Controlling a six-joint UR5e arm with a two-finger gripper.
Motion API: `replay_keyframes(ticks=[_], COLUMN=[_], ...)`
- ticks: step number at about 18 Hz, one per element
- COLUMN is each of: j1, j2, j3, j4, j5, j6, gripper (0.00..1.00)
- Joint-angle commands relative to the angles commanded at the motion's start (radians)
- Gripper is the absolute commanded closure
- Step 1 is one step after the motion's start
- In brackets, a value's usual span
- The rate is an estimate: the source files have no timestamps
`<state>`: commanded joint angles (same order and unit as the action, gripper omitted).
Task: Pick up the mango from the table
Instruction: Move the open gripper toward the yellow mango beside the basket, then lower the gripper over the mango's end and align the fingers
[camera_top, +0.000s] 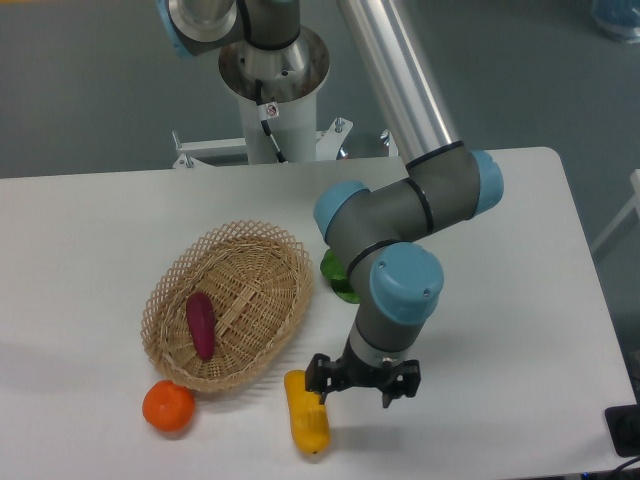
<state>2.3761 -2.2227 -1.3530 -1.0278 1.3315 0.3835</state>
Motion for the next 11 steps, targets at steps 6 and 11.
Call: replay_keyframes(ticks=[6,11], j1=[0.0,-0.008], j2=[-0.017,-0.029], j3=[0.0,0.0], j4=[0.0,0.002], j5=[0.002,0.003], j6=[-0.031,-0.029], gripper=[0.0,0.0])
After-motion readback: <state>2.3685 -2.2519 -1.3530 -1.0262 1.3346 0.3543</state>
